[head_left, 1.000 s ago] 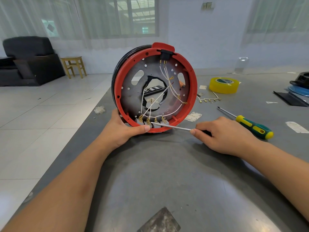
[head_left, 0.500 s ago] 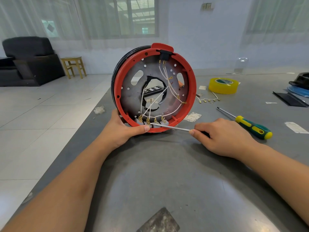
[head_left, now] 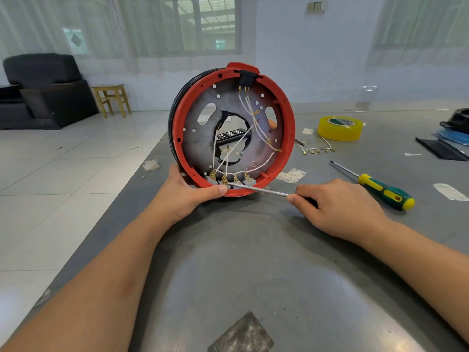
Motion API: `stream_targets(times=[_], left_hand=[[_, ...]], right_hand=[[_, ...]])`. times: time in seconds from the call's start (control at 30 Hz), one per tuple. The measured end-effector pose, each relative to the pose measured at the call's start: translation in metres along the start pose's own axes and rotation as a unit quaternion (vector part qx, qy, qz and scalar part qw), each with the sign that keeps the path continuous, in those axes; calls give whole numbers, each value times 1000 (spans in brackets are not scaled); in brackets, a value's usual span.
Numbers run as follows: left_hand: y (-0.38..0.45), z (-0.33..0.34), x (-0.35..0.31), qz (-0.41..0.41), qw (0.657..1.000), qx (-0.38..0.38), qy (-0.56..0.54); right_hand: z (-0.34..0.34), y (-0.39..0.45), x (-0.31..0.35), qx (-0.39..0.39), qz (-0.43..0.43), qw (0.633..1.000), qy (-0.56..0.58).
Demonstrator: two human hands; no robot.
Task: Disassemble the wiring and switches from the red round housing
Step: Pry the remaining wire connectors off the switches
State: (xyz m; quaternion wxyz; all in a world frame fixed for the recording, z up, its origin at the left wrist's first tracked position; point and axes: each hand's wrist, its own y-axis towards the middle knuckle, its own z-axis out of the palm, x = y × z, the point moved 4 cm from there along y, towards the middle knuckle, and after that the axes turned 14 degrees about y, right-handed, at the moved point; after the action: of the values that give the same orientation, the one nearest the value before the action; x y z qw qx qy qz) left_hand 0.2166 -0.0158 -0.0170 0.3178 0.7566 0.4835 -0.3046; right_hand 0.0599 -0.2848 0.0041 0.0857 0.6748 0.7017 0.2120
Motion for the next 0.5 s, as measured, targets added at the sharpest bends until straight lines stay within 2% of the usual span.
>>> stream_targets(times=[0.33,0.5], left_hand=[[-1,-1,-1,-25,1000,-10,2],[0,-2,0,-28,999,-17,13]], right_hand=[[-5,-6,12,-86,-30,993,-73],[-6,-7,15,-100,-29,992,-73]])
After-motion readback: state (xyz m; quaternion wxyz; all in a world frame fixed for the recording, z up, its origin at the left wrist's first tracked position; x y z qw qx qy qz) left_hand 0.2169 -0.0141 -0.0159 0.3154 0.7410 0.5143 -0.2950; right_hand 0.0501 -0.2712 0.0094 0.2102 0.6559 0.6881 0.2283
